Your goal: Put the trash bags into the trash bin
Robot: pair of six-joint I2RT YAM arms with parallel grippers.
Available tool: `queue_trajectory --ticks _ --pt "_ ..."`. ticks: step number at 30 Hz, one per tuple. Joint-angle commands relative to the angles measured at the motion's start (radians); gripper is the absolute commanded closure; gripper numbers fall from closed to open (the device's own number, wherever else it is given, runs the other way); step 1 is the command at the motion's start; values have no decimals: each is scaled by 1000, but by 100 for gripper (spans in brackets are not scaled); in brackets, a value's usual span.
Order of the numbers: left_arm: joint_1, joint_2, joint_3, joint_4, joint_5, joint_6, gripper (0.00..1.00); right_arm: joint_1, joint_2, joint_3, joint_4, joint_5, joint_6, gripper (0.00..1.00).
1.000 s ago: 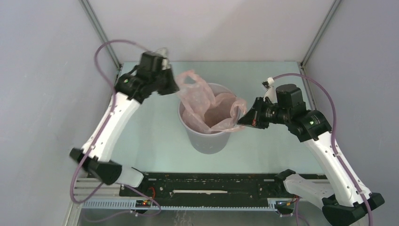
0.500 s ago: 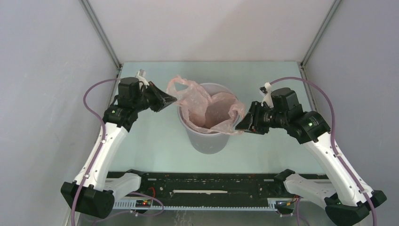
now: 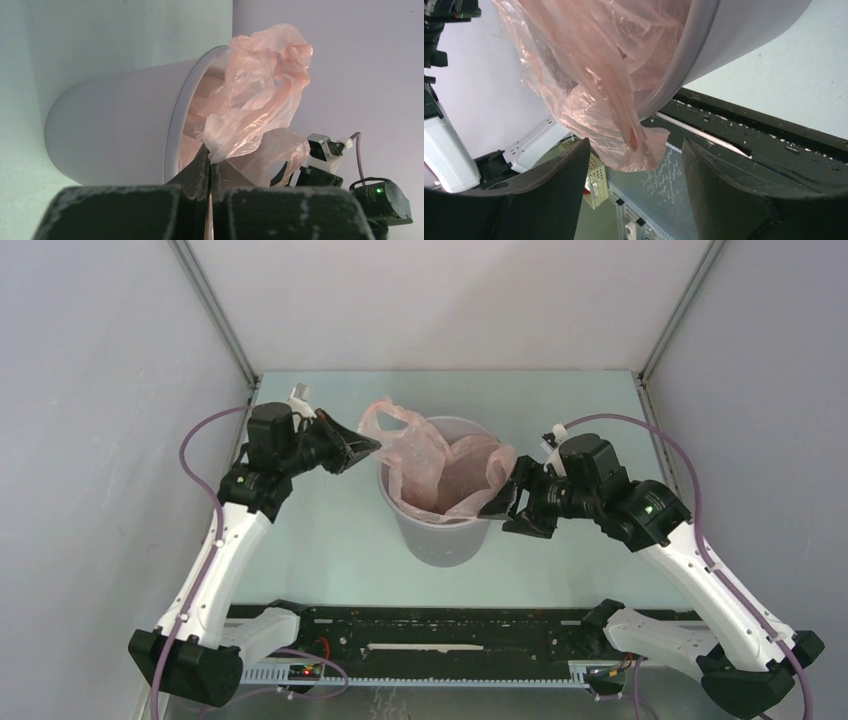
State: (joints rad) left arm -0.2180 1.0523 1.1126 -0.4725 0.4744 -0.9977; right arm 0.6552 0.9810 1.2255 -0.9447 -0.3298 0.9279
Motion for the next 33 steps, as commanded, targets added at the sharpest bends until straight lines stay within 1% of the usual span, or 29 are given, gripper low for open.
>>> queue_trajectory --ticks 1,3,7,10,11,13,16,17,20,22,24,26,29,30,32,33 --pt "3 -34 -15 33 20 -10 100 -27 -24 -6 69 40 26 24" --pt "3 -39 -20 26 18 -6 100 -35 -23 -6 75 25 31 30" --pt "7 -48 -19 -1 3 9 100 -28 -38 -44 90 -5 44 49" --pt "18 -67 -13 -58 -41 23 100 -33 -80 -93 111 -27 33 55" --pt "24 -71 -13 -87 -56 24 100 -37 -97 -110 118 -39 26 58" --pt "35 -81 -23 -128 -67 21 100 -49 -125 -144 131 -65 9 67" --pt "37 -97 -55 -135 -52 12 100 -60 -158 -193 177 -97 -2 84" --pt "37 -109 -64 -140 -58 11 100 -60 -161 -204 194 -99 -7 89" --pt "44 -132 -80 -176 -91 20 100 -60 -152 -223 193 -96 -22 96" --pt "49 -146 -80 -200 -102 25 100 -55 -148 -226 185 -87 -28 98" --pt "51 -163 -75 -231 -114 36 100 -50 -153 -227 178 -78 -34 98" --pt "51 -183 -71 -259 -123 43 100 -49 -159 -227 170 -74 -41 95" --pt "51 -212 -86 -268 -119 38 100 -51 -168 -227 155 -63 -42 89" --pt "51 -217 -90 -268 -122 41 100 -51 -169 -227 151 -60 -44 88" --pt "51 -221 -104 -281 -140 53 100 -51 -165 -228 150 -61 -53 89" --pt "52 -218 -107 -291 -144 56 100 -51 -163 -228 151 -61 -59 93"
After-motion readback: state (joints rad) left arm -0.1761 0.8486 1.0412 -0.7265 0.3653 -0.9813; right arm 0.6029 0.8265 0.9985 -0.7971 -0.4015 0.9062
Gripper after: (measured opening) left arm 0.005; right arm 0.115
